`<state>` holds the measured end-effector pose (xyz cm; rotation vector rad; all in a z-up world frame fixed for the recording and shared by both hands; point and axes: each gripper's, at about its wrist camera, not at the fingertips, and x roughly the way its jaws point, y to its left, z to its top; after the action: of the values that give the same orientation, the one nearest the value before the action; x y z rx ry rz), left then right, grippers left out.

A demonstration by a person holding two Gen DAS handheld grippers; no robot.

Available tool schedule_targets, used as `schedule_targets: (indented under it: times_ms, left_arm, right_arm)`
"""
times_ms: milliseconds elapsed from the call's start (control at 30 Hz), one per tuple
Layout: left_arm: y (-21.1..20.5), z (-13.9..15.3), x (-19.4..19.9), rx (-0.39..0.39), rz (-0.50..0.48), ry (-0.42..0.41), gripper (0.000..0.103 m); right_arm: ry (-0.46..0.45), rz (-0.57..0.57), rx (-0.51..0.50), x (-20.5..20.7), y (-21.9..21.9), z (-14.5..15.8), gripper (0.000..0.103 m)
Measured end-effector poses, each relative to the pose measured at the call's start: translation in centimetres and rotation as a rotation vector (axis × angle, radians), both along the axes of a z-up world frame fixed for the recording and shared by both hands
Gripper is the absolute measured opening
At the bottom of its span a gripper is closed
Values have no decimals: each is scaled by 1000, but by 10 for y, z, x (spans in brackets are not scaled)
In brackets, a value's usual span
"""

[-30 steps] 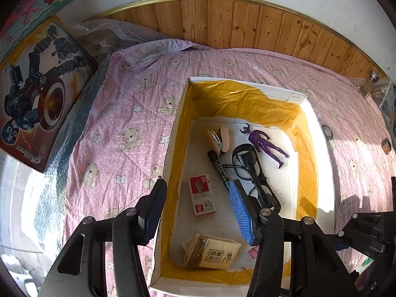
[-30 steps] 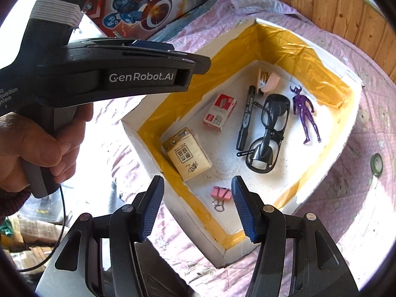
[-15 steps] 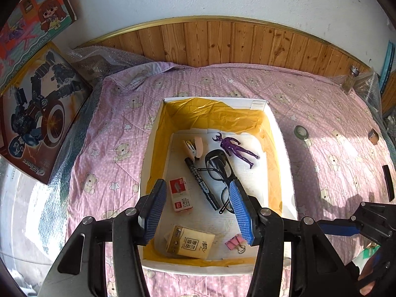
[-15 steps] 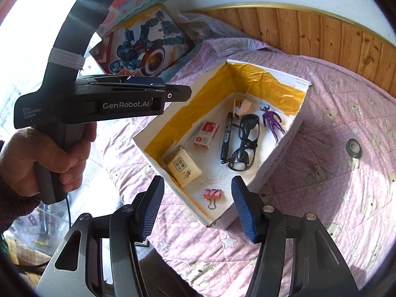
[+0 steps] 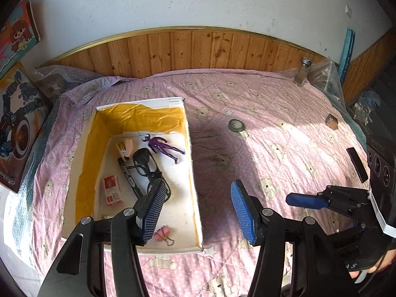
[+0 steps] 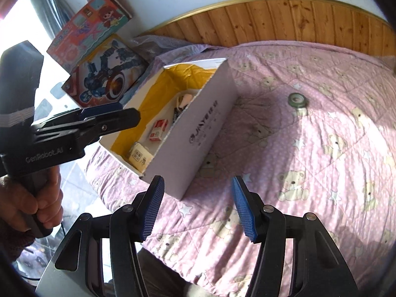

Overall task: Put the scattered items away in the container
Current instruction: 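Withdraw both tools from the box and move them over the bedspread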

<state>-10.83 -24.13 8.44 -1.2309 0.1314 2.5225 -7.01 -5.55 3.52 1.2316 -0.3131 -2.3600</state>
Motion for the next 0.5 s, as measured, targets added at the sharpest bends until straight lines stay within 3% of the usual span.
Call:
schedule_targets:
  times_ms: [367, 500]
  left_arm:
    - [63, -36, 2, 64, -33, -108, 58]
    - [89, -37, -18, 88, -36, -111, 65]
  right_arm:
    - [-22, -408, -54, 5, 171, -13, 60]
    - [-32, -562, -31, 1, 233, -15, 60]
